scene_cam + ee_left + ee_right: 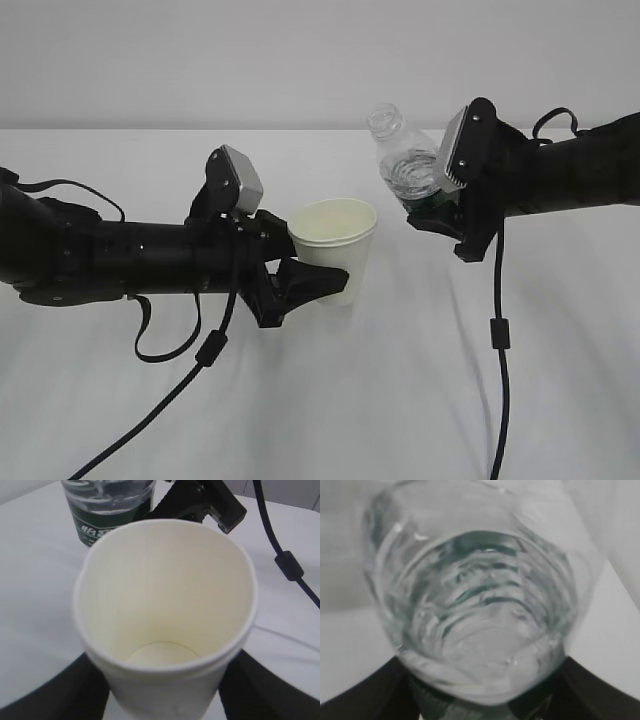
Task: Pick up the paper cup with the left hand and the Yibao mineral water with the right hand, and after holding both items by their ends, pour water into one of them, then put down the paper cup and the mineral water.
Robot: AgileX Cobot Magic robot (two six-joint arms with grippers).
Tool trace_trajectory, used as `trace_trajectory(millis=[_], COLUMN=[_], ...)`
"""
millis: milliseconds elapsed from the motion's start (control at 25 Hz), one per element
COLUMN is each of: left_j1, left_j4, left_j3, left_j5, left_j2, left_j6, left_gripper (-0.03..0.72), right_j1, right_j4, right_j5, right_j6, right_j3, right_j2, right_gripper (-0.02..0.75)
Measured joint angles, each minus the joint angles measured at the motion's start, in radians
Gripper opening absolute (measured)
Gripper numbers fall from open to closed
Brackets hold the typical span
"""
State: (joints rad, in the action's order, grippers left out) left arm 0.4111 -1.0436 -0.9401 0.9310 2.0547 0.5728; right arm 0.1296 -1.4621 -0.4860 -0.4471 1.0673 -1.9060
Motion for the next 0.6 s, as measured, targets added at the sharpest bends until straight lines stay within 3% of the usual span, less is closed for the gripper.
trace_trajectory(millis=[600], left_j1=[0.011], left_j4=[0.000], left_j3=[0.000], left_j5=[0.000], left_j2=[0.000], left_j6=[0.000], left_gripper=[0.451], right_j1=[0.000], right_j4=[-0.002], right_j5=[0.000], right_j6=[0.077], right_j3=[0.000], right_j2=[0.000], right_gripper=[0.461])
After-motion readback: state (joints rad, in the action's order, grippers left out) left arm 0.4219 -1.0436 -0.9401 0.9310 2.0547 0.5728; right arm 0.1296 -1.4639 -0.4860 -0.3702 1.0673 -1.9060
